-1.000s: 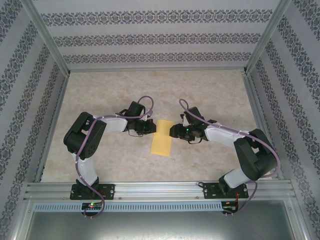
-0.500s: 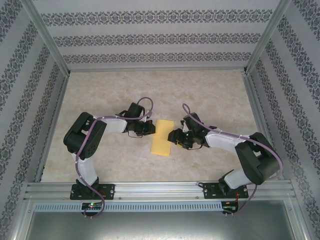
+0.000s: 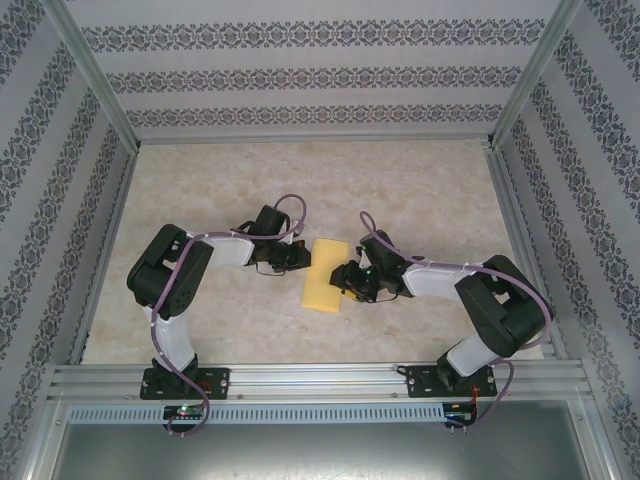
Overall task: Fold a paper plane with a square sheet of paper (fold left side to right side)
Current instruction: Fold the triangle a second time at the center of the table.
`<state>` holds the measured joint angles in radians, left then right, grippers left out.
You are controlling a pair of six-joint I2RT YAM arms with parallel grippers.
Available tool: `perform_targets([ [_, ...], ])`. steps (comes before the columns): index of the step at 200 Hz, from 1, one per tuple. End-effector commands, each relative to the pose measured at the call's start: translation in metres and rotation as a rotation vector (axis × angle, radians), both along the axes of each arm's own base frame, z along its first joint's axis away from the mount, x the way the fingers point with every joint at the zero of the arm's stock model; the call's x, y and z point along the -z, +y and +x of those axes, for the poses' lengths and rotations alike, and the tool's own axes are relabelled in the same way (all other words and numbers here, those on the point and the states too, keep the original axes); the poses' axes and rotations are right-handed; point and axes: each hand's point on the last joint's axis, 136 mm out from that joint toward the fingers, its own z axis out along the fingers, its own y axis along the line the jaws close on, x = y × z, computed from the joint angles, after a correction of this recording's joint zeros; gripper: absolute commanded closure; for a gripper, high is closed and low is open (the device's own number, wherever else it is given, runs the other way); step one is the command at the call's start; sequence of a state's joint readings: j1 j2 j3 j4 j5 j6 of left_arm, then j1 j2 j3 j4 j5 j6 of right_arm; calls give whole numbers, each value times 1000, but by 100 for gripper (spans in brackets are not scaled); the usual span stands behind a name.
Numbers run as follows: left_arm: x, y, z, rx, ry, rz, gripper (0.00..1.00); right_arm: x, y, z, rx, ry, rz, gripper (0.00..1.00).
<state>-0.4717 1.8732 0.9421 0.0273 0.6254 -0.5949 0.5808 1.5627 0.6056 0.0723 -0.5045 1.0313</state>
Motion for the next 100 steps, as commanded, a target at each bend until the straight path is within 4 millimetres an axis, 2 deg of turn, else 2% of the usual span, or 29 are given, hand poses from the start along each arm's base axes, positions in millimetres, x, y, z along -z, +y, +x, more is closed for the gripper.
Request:
perform_targets([
  [1,8,1,-6,9,11,18,95,4,5,1,5,-7,13,57],
  [37,-11,-3,-3,24,-42,-9,91,-8,6,13,41,-52,49,62],
  [68,-49,-3,4,41,-146,-32,79,-17,6,18,48,-72,57,63],
  [78,-62,0,5,40,-195,-27,70,-20,5,19,48,-77,59,63],
  [100,-92,10,-3,47,-319,-26,62,-23,2,24,66,-79,64,63],
])
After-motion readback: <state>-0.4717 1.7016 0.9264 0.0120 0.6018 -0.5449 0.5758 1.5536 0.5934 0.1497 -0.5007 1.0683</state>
